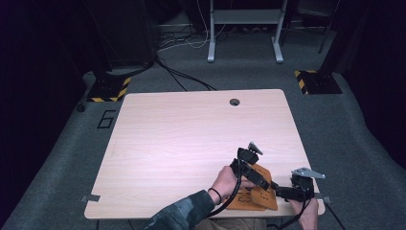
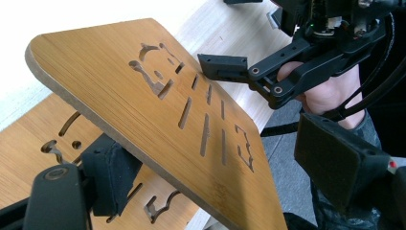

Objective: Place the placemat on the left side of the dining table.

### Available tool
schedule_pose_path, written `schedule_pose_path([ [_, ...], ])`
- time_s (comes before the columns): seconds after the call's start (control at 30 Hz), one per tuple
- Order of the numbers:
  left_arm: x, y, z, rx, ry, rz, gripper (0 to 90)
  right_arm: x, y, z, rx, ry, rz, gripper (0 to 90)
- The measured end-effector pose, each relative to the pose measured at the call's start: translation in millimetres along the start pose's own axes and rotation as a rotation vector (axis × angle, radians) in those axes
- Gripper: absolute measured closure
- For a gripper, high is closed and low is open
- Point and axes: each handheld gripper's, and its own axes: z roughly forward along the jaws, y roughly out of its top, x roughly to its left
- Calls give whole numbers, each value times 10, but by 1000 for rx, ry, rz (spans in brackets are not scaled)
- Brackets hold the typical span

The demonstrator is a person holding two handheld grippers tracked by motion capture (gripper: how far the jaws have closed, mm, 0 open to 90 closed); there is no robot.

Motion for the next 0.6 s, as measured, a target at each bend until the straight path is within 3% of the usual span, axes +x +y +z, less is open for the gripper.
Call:
schedule_pose_path([
  [0.6,-156,139,20,37,2,21,256,-4,-1,-2,-3,1,3,28],
])
